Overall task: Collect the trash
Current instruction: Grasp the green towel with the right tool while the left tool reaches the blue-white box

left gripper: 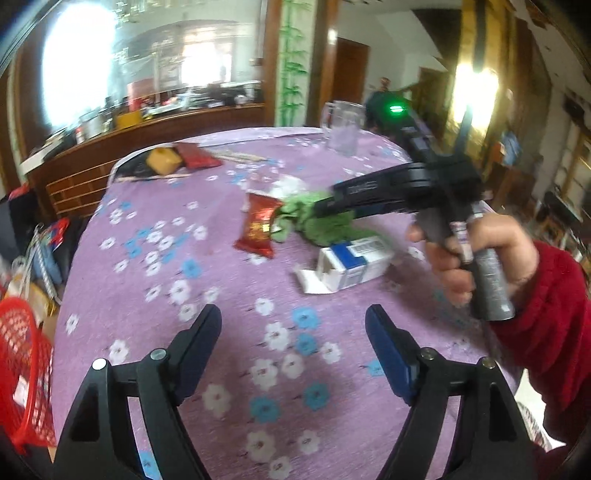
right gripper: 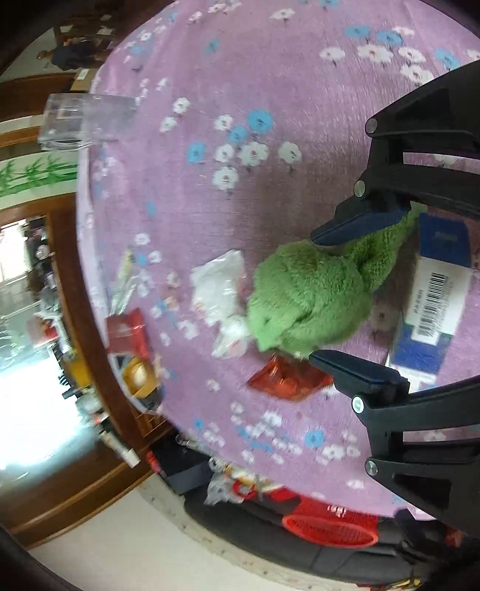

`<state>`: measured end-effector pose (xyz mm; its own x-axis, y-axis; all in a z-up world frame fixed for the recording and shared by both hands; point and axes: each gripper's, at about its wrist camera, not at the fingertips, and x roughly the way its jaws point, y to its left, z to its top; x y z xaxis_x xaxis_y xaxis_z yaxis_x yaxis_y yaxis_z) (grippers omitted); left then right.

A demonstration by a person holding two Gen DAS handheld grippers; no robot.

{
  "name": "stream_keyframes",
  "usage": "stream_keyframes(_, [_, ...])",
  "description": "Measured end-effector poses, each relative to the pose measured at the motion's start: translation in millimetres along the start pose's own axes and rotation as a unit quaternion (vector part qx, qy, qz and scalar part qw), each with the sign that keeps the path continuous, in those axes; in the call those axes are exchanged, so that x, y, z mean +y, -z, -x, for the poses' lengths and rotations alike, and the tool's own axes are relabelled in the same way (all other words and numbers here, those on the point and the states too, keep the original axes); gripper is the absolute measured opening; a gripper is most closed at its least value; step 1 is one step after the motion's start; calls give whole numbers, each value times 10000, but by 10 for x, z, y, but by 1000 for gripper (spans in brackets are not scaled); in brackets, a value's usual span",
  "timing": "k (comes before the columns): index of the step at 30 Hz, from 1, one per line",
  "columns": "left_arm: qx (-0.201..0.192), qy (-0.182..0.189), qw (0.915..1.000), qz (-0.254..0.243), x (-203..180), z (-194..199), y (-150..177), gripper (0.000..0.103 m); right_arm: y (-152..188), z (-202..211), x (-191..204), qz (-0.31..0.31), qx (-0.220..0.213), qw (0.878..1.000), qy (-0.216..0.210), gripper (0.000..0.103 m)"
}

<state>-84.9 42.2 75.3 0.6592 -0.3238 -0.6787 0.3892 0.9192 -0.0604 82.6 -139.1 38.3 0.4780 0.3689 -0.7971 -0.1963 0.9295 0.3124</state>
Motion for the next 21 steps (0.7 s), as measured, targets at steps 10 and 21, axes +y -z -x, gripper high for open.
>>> stream_keyframes(10, [232, 352, 9959, -806, -329, -332, -248, 81, 73, 308, -161, -300, -420, 9966, -643, 41])
stream_keyframes(21, [820, 623, 9867, -1256, -401, -1144, -545, 81, 423, 1270, -647, -828, -1389, 9842, -716, 41])
